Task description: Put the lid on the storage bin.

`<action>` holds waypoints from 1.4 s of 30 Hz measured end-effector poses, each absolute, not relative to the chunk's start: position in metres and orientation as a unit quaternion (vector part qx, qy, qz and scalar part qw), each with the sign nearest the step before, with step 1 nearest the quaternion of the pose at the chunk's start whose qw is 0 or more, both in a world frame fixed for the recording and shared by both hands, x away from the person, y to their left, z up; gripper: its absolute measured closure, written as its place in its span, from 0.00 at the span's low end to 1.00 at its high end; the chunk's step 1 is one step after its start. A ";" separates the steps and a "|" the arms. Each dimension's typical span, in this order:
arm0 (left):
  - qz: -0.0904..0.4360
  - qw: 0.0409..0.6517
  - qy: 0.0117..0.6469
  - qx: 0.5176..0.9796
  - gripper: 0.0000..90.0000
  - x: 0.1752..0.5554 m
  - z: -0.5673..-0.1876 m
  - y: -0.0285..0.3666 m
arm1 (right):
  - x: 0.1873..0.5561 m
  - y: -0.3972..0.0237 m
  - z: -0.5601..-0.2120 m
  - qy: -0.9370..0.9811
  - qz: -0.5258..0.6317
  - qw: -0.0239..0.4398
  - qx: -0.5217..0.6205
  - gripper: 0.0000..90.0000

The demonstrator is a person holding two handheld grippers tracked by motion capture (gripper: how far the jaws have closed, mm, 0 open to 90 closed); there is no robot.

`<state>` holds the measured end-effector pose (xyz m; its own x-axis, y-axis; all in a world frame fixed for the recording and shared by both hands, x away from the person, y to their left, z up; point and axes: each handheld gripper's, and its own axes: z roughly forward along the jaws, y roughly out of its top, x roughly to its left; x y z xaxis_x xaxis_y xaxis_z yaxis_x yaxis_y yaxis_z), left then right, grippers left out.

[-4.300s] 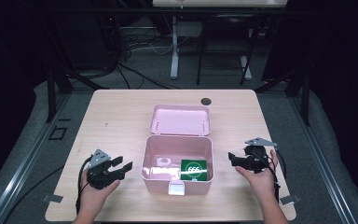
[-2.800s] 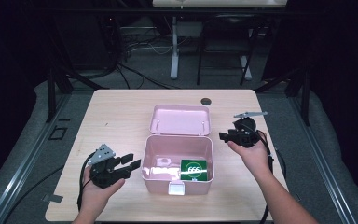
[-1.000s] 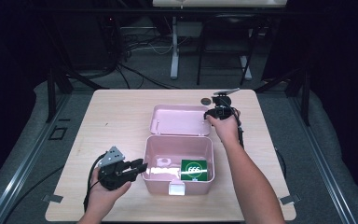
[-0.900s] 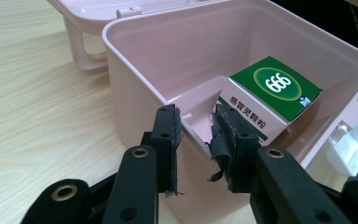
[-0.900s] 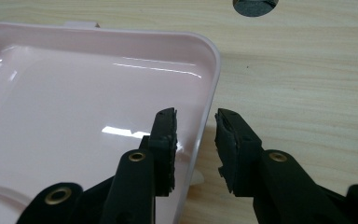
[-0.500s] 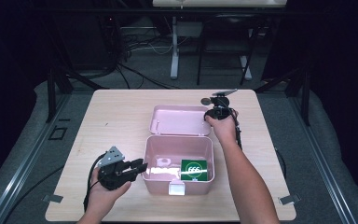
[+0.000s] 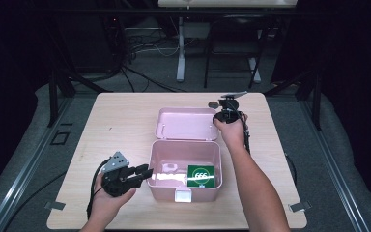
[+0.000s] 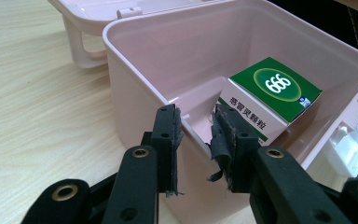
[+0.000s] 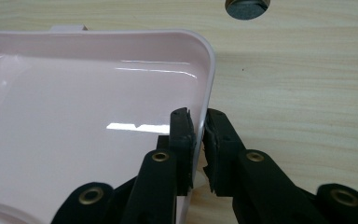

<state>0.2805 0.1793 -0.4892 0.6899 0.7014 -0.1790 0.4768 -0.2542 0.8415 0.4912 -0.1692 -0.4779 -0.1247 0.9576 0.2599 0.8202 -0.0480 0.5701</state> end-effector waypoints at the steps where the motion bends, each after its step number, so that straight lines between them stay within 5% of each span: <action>1: 0.117 0.481 0.376 0.783 0.78 0.281 -0.489 0.179 | 0.491 -0.169 -0.477 0.679 0.316 0.111 0.653 0.92; 42: 0.119 0.481 0.380 0.781 0.79 0.281 -0.489 0.179 | 0.451 -0.174 -0.413 0.683 0.397 0.180 0.586 0.97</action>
<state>0.2815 0.1785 -0.4890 0.6828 0.7081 -0.1799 0.4800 -0.2492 0.8411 0.4511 -0.1738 -0.4134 -0.2483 0.9436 0.2191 0.6574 -0.0020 0.7535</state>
